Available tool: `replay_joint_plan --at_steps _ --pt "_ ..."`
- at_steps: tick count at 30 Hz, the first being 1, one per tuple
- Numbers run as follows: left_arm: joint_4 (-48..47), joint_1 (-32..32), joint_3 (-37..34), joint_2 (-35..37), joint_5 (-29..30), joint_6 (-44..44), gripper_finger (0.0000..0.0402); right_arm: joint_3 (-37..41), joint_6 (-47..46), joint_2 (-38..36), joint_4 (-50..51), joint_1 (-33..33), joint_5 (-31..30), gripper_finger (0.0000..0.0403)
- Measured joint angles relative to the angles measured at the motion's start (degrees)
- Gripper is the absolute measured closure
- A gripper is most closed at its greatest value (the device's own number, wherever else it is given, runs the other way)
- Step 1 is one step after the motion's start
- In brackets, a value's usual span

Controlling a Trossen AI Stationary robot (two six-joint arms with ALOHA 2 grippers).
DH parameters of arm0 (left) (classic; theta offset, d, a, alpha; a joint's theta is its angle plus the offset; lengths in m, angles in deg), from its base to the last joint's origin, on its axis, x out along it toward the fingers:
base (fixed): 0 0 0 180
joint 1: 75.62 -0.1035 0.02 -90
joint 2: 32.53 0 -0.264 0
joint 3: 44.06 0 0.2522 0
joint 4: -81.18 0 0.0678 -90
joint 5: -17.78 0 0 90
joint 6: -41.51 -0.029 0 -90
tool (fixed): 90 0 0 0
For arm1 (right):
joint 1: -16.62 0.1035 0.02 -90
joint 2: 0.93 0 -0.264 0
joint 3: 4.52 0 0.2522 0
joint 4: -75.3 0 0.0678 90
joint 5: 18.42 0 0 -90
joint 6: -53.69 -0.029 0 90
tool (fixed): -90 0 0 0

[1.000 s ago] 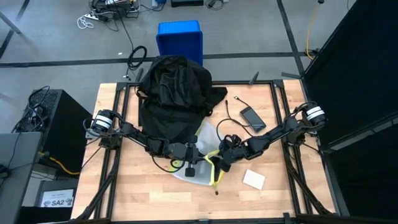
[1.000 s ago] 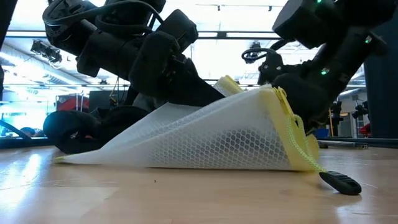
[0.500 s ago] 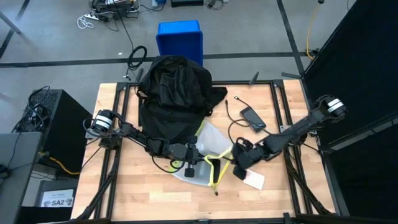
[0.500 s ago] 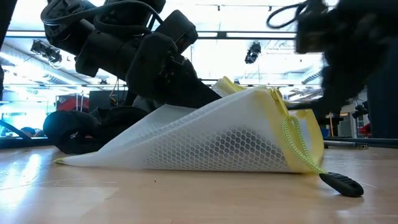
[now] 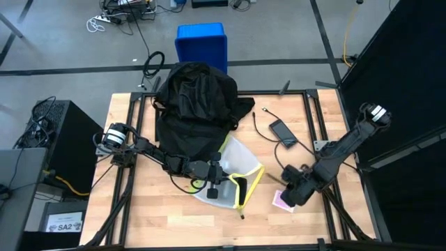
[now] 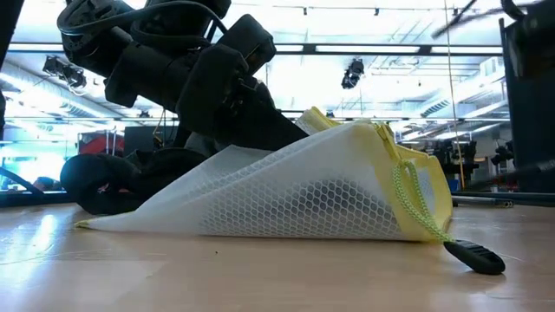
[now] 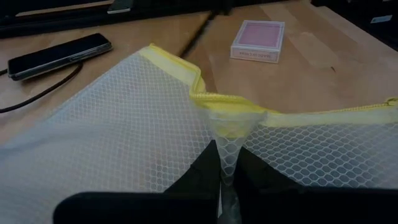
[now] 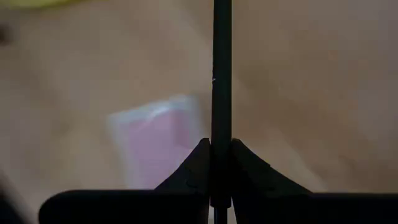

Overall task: Unpack backpack
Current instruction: Remove the black ballpen from the yellow zipper pouch, then remove the calculator from the yellow zipper pouch

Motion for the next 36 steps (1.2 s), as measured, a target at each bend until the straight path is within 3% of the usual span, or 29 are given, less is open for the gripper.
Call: replay_joint_plan --at_steps 4,13,17,25,31,36 --pt "0.01 0.0 0.0 0.0 0.0 0.0 0.0402 0.0 -5.94 0.0 6.89 1.5 0.07 0.0375" --pt "-0.04 -0.02 0.0 0.0 0.0 0.07 0.0402 -0.02 -5.89 -0.02 5.41 1.96 0.92 0.0324" --pt "0.16 -0.04 0.0 0.0 -0.04 0.09 0.0402 -0.02 -4.4 -0.02 2.21 0.91 -2.39 0.0304" --pt "1.5 -0.03 0.86 -0.02 -2.51 -0.97 0.0402 -0.04 13.43 0.76 -16.72 -4.93 -14.15 0.0292" --pt "1.56 0.46 2.74 -0.02 -5.24 -1.05 0.0402 -0.09 31.99 7.47 -36.07 -12.21 -12.2 0.031" --pt "1.34 1.47 4.19 -0.04 -7.05 -1.14 0.0402 -0.09 39.43 14.99 -47.25 -17.66 -9.22 0.0331"
